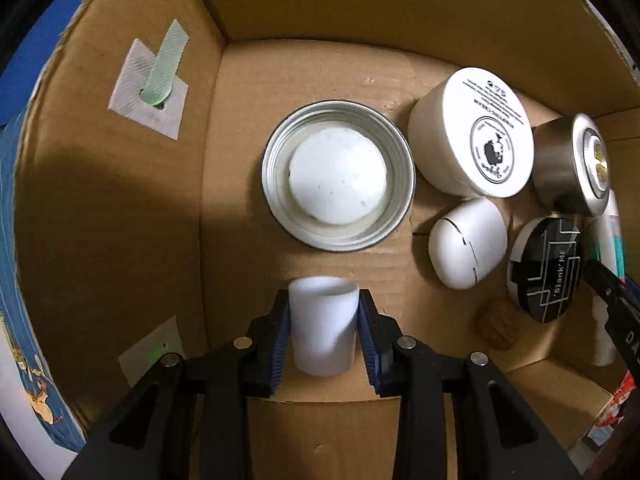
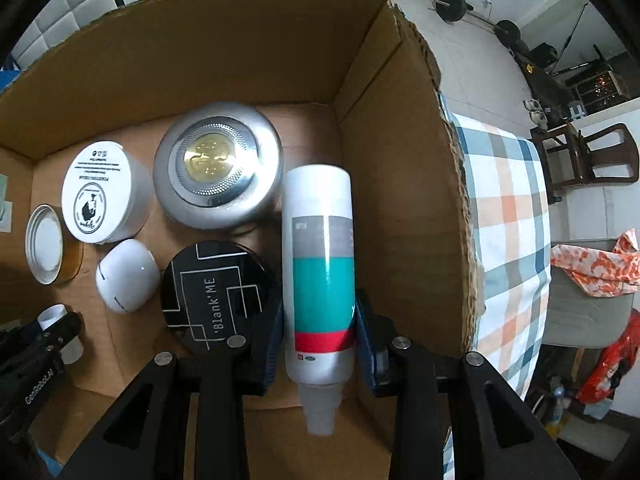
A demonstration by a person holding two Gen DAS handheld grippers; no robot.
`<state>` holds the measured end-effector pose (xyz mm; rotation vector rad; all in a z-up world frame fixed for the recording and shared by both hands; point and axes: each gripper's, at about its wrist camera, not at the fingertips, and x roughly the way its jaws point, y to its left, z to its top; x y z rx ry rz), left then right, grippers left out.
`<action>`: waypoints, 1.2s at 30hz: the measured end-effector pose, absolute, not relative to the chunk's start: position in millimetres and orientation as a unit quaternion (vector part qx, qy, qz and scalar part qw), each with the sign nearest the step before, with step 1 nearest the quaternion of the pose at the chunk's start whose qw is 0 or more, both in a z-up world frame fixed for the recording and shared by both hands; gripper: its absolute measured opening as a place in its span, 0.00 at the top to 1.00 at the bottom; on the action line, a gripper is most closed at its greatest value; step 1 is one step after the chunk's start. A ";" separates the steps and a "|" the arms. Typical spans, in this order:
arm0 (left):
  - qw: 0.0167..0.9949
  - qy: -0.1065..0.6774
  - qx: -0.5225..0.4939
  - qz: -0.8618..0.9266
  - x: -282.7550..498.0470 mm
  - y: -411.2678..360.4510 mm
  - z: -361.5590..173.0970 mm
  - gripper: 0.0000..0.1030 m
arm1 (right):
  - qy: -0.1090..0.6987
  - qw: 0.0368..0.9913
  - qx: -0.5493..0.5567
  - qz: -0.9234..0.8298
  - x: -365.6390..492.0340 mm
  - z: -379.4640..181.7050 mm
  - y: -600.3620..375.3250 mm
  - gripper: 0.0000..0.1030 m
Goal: Organize rigid objects
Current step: 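Carry the white cup and spray bottle into the box and open both tools, then withdraw both open tools up from the box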
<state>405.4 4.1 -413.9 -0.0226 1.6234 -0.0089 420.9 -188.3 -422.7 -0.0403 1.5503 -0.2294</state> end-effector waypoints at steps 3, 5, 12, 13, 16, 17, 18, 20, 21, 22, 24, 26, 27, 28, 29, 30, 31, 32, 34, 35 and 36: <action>0.683 0.730 -0.006 -0.001 407.6 2.6 -417.8 0.65 | 0.701 0.706 -0.023 -0.098 423.3 -423.9 -183.8 0.66; 0.678 0.735 -0.007 0.000 404.0 0.3 -418.0 0.62 | 0.703 0.704 -0.019 -0.101 424.0 -424.6 -185.5 0.66; 0.684 0.729 -0.015 -0.001 395.9 -0.9 -398.6 0.51 | 0.701 0.707 -0.010 -0.096 421.4 -413.1 -185.7 0.56; 0.686 0.728 -0.014 0.000 397.0 -0.5 -393.6 0.49 | 0.699 0.709 -0.008 -0.094 420.2 -410.6 -185.7 0.54; 0.695 0.718 -0.018 -0.003 390.3 -2.2 -379.1 0.47 | 0.697 0.712 -0.004 -0.087 415.5 -404.1 -185.0 0.54; 0.700 0.714 -0.017 -0.003 388.2 -3.6 -372.6 0.47 | 0.697 0.712 -0.002 -0.082 413.1 -401.6 -183.7 0.54; 0.705 0.709 -0.012 -0.002 385.4 -6.8 -367.3 0.46 | 0.697 0.713 0.000 -0.079 410.8 -399.9 -183.1 0.54; 0.715 0.699 -0.008 -0.005 380.3 -9.8 -355.0 0.45 | 0.695 0.715 0.002 -0.074 406.3 -397.0 -181.2 0.53; 0.718 0.696 -0.009 -0.007 377.5 -10.8 -348.6 0.44 | 0.695 0.716 0.004 -0.068 403.7 -395.0 -179.4 0.53; 0.722 0.692 -0.010 -0.008 374.8 -11.9 -343.0 0.44 | 0.695 0.716 0.006 -0.065 402.0 -393.5 -177.7 0.51; 0.731 0.683 -0.011 -0.012 369.4 -13.2 -331.9 0.35 | 0.694 0.718 0.006 -0.054 397.5 -391.2 -173.7 0.44; 0.740 0.672 -0.010 -0.013 365.4 -14.7 -321.1 0.16 | 0.693 0.720 0.008 -0.042 392.8 -388.2 -168.4 0.37; 0.744 0.668 -0.010 -0.014 366.7 -13.6 -315.2 0.10 | 0.691 0.722 0.008 -0.038 390.5 -386.5 -166.2 0.34; 0.750 0.661 -0.008 -0.014 364.1 -14.8 -309.2 0.08 | 0.690 0.723 0.010 -0.034 388.9 -385.4 -164.5 0.28; 0.756 0.654 -0.002 -0.013 364.3 -16.1 -304.0 0.04 | 0.689 0.724 0.017 -0.027 386.3 -383.9 -163.7 0.22; 0.760 0.650 0.003 -0.011 365.3 -14.9 -299.5 0.02 | 0.689 0.724 0.020 -0.024 385.4 -383.5 -162.5 0.20; 0.763 0.646 0.012 -0.007 364.3 -14.5 -295.4 0.02 | 0.689 0.724 0.022 -0.022 383.9 -382.9 -162.3 0.15; 0.765 0.644 0.018 -0.005 362.5 -14.7 -292.5 0.02 | 0.689 0.724 0.025 -0.018 382.3 -382.2 -162.2 0.08; 0.767 0.641 0.019 -0.006 358.4 -13.9 -287.4 0.02 | 0.687 0.726 0.030 -0.014 379.4 -380.7 -163.1 0.01; 0.768 0.640 0.018 -0.005 357.7 -12.2 -285.1 0.02 | 0.684 0.728 0.031 -0.013 377.6 -378.7 -163.7 0.00; 0.768 0.640 0.017 -0.005 362.5 -6.2 -286.6 0.02 | 0.683 0.730 0.030 -0.015 376.3 -377.1 -164.4 0.00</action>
